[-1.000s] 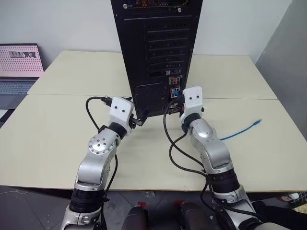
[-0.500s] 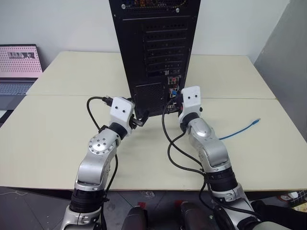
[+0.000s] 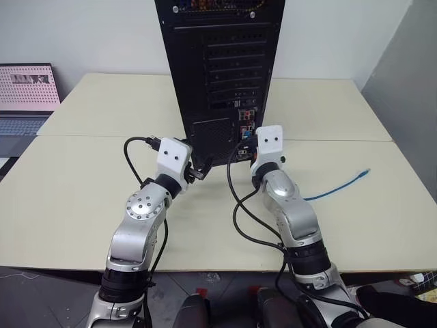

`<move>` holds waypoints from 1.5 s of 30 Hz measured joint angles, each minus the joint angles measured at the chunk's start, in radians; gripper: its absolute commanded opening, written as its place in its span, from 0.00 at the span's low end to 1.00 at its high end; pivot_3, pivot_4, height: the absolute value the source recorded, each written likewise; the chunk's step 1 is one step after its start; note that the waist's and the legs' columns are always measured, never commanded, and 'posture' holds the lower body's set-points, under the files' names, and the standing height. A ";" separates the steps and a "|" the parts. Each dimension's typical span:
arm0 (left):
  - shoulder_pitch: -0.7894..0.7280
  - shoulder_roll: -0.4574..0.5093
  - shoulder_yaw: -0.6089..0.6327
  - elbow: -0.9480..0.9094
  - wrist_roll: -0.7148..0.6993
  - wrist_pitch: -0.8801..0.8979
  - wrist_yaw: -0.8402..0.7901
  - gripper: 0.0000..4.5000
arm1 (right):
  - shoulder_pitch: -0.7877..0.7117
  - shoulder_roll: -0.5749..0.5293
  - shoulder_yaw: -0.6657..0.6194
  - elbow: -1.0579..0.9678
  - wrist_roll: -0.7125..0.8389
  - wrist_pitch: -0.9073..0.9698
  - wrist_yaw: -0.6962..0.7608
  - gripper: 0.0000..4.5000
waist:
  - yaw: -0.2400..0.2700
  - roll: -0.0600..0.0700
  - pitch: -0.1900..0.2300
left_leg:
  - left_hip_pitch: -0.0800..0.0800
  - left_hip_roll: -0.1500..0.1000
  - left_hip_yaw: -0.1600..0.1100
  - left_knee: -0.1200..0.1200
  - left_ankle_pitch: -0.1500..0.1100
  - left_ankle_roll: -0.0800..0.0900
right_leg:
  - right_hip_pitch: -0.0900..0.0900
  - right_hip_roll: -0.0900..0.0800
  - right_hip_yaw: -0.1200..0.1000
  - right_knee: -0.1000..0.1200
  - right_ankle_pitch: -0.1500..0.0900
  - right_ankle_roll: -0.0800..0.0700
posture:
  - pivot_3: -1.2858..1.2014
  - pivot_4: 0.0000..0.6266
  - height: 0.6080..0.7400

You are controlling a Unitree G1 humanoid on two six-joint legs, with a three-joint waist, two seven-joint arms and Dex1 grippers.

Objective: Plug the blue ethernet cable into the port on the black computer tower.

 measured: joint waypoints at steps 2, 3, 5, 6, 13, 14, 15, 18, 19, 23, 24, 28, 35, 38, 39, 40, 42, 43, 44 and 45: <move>0.000 0.001 0.001 0.000 0.000 0.000 0.000 0.88 | 0.000 0.001 0.000 0.000 0.000 0.000 -0.013 0.00 | 0.000 0.000 0.000 | 0.000 0.000 0.000 0.000 0.000 0.000 | 0.000 -0.001 0.000 0.000 0.000 0.000 | 0.52 0.24 1.00; 0.000 0.001 0.002 0.000 0.000 0.000 0.000 0.88 | 0.000 0.001 -0.001 0.000 0.001 0.000 -0.018 0.00 | 0.000 0.000 0.000 | 0.000 0.000 0.000 0.000 0.000 0.000 | 0.000 -0.001 0.000 0.000 0.000 0.000 | 0.52 0.24 1.00; 0.000 0.002 0.006 0.000 0.000 0.000 0.000 0.88 | 0.001 0.001 -0.002 0.000 0.002 0.000 -0.023 0.00 | 0.001 0.000 0.000 | 0.000 0.000 -0.001 0.000 0.000 0.000 | 0.000 -0.001 0.000 0.000 0.000 0.000 | 0.52 0.24 1.00; 0.000 0.003 0.007 0.000 0.000 0.000 0.000 0.88 | 0.001 0.001 -0.002 0.000 0.003 0.000 -0.026 0.00 | 0.001 0.000 0.000 | 0.000 0.000 -0.001 0.000 0.000 0.000 | 0.000 -0.001 0.000 0.000 0.000 0.000 | 0.52 0.24 1.00; -0.001 0.009 0.007 0.000 0.001 0.001 0.000 0.88 | 0.000 0.002 0.006 0.000 0.008 0.000 -0.049 0.00 | 0.002 0.000 0.000 | 0.000 0.000 -0.001 0.000 0.000 0.000 | 0.000 -0.001 -0.001 0.000 0.000 0.000 | 0.52 0.24 1.00; -0.001 0.009 0.007 0.000 0.000 0.002 -0.001 0.88 | -0.001 0.002 0.006 0.000 0.008 -0.001 -0.050 0.00 | 0.002 0.000 0.000 | -0.001 0.000 -0.001 0.000 0.000 0.000 | 0.000 -0.001 -0.001 0.000 0.000 0.000 | 0.52 0.24 1.00; -0.001 0.009 0.007 0.000 0.000 0.005 -0.002 0.88 | -0.001 0.002 0.008 0.002 0.008 -0.002 -0.050 0.00 | 0.002 0.000 0.000 | 0.000 0.000 -0.001 0.000 0.000 0.000 | 0.000 -0.001 -0.001 0.000 0.000 0.000 | 0.52 0.24 1.00; -0.001 0.010 0.007 -0.003 -0.004 0.016 -0.008 0.88 | -0.005 0.002 0.015 0.011 0.008 -0.008 -0.056 0.00 | 0.001 0.000 0.000 | 0.000 0.000 -0.001 0.000 0.000 0.000 | 0.000 -0.001 -0.001 0.000 0.000 0.000 | 0.52 0.24 1.00; -0.001 0.011 0.007 -0.006 -0.007 0.024 -0.014 0.88 | -0.008 0.002 0.016 0.015 0.009 -0.011 -0.056 0.00 | 0.000 0.000 0.000 | 0.000 0.000 -0.001 0.000 0.000 0.000 | 0.000 -0.001 -0.001 0.000 0.000 0.000 | 0.52 0.24 1.00; -0.002 0.015 0.006 -0.030 -0.012 0.044 -0.033 0.88 | -0.017 0.002 0.029 0.033 0.010 -0.023 -0.052 0.00 | -0.001 0.000 0.000 | 0.000 0.000 0.000 0.000 0.000 0.000 | 0.000 -0.001 -0.001 0.000 0.000 0.000 | 0.52 0.24 1.00; -0.003 0.015 0.006 -0.030 -0.015 0.045 -0.038 0.88 | -0.018 0.001 0.034 0.035 0.011 -0.024 -0.047 0.00 | -0.002 0.000 0.000 | 0.000 0.000 0.000 0.000 0.000 0.000 | 0.000 0.000 -0.001 0.000 0.000 0.000 | 0.52 0.24 1.00; -0.003 0.017 0.007 -0.030 -0.026 0.048 -0.048 0.88 | -0.027 -0.001 0.045 0.050 0.010 -0.037 -0.022 0.00 | -0.010 0.000 0.000 | 0.000 0.000 0.000 0.000 0.000 0.000 | 0.000 0.000 0.000 0.000 0.000 0.000 | 0.52 0.24 1.00; -0.006 0.019 0.006 -0.030 -0.028 0.048 -0.057 0.88 | -0.049 -0.003 0.056 0.077 0.001 -0.051 0.014 0.00 | -0.026 0.000 0.000 | -0.001 0.001 0.000 -0.001 0.000 0.000 | -0.002 0.000 0.001 0.000 0.000 0.000 | 0.52 0.24 1.00; -0.007 0.020 0.006 -0.030 -0.028 0.048 -0.063 0.88 | -0.054 -0.003 0.057 0.094 -0.002 -0.068 0.026 0.00 | -0.030 0.000 0.000 | 0.000 0.001 0.001 -0.001 0.000 0.000 | -0.003 0.000 0.001 0.000 0.000 0.000 | 0.52 0.24 1.00; -0.007 0.019 0.006 -0.030 -0.028 0.048 -0.065 0.88 | -0.059 -0.004 0.057 0.101 -0.002 -0.071 0.030 0.00 | -0.031 0.000 0.000 | 0.000 0.002 0.001 -0.001 0.000 0.000 | -0.003 0.001 0.001 0.000 0.000 0.000 | 0.52 0.24 1.00; -0.007 0.019 0.006 -0.030 -0.028 0.048 -0.065 0.88 | -0.062 -0.004 0.057 0.105 -0.002 -0.073 0.031 0.00 | -0.032 0.000 0.000 | 0.000 0.002 0.001 -0.001 0.000 0.000 | -0.003 0.001 0.001 0.000 0.000 0.000 | 0.52 0.24 1.00; -0.007 0.019 0.006 -0.030 -0.027 0.048 -0.065 0.88 | -0.066 -0.004 0.058 0.112 -0.002 -0.077 0.032 0.00 | -0.033 0.000 0.000 | 0.000 0.002 0.001 -0.001 0.000 0.000 | -0.003 0.001 0.001 0.001 0.000 0.000 | 0.52 0.24 1.00; -0.007 0.019 0.006 -0.030 -0.027 0.048 -0.066 0.88 | -0.075 -0.004 0.058 0.123 -0.002 -0.078 0.033 0.00 | -0.035 0.000 0.000 | 0.000 0.002 0.001 -0.001 0.000 0.000 | -0.003 0.001 0.002 0.001 0.000 -0.001 | 0.52 0.24 1.00; -0.007 0.019 0.006 -0.030 -0.027 0.048 -0.066 0.88 | -0.078 -0.004 0.059 0.127 -0.002 -0.078 0.034 0.00 | -0.035 0.000 0.000 | 0.000 0.002 0.001 -0.001 0.000 0.000 | -0.003 0.001 0.002 0.001 0.000 -0.001 | 0.52 0.24 1.00; -0.007 0.019 0.006 -0.030 -0.027 0.048 -0.066 0.88 | -0.080 -0.004 0.059 0.131 -0.002 -0.081 0.034 0.00 | -0.036 0.000 0.000 | 0.000 0.002 0.001 -0.001 0.000 0.000 | -0.003 0.001 0.002 0.001 0.000 -0.001 | 0.52 0.24 1.00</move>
